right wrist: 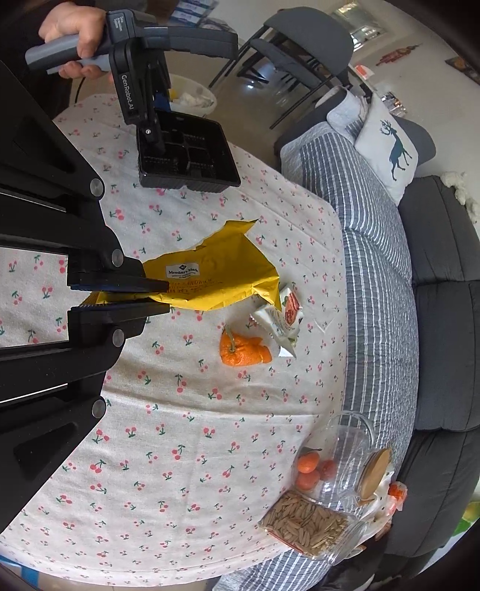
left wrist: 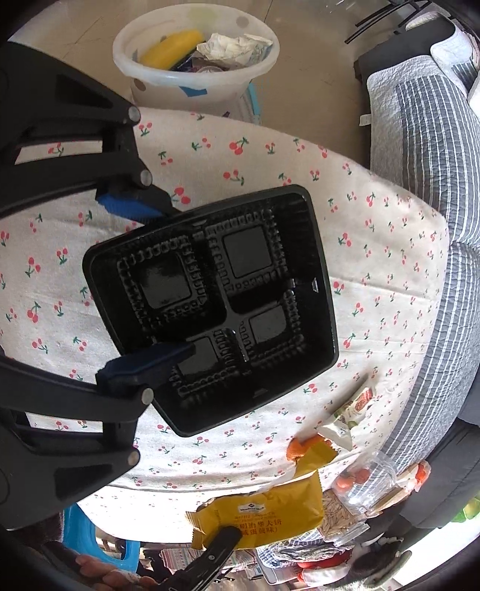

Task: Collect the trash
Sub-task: 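Lift the black tray and yellow bag and carry both toward the bin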

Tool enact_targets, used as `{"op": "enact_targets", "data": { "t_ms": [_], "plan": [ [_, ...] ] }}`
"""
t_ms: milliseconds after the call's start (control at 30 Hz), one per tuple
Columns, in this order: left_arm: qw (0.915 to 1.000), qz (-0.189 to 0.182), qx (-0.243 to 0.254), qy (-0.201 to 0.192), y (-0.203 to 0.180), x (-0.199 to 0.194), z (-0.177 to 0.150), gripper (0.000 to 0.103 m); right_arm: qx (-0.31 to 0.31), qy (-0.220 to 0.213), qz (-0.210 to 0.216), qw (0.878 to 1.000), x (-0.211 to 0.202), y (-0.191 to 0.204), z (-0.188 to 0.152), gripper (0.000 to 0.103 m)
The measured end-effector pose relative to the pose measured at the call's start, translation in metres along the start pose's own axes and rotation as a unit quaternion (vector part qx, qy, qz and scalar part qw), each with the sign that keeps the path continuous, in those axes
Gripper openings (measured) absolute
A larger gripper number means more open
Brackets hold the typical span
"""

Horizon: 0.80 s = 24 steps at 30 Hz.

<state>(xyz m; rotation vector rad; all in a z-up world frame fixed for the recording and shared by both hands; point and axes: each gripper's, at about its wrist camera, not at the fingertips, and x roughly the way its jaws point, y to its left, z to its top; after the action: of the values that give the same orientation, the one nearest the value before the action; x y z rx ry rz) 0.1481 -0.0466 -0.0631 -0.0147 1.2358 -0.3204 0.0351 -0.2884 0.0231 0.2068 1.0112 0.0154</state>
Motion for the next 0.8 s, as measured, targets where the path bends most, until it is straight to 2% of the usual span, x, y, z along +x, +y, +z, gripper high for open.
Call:
{"op": "enact_targets", "data": {
  "t_ms": [200, 433, 600, 800],
  "plan": [
    [0.999, 0.014, -0.031, -0.03, 0.045, -0.026, 0.003, 0.061, -0.013, 0.0, 0.017, 1.0, 0.007, 0.022, 0.006, 0.005],
    [0.9935, 0.053, -0.088, -0.05, 0.118, -0.052, -0.01, 0.061, -0.037, 0.007, 0.036, 0.999, 0.023, 0.052, 0.015, 0.005],
    [0.9865, 0.096, -0.123, -0.049, 0.171, -0.06, -0.023, 0.061, -0.05, 0.012, 0.049, 0.997, 0.033, 0.074, 0.019, 0.005],
    [0.9779, 0.144, -0.148, -0.029, 0.216, -0.055, -0.036, 0.061, -0.061, 0.016, 0.061, 0.996, 0.043, 0.099, 0.021, 0.005]
  ]
}}
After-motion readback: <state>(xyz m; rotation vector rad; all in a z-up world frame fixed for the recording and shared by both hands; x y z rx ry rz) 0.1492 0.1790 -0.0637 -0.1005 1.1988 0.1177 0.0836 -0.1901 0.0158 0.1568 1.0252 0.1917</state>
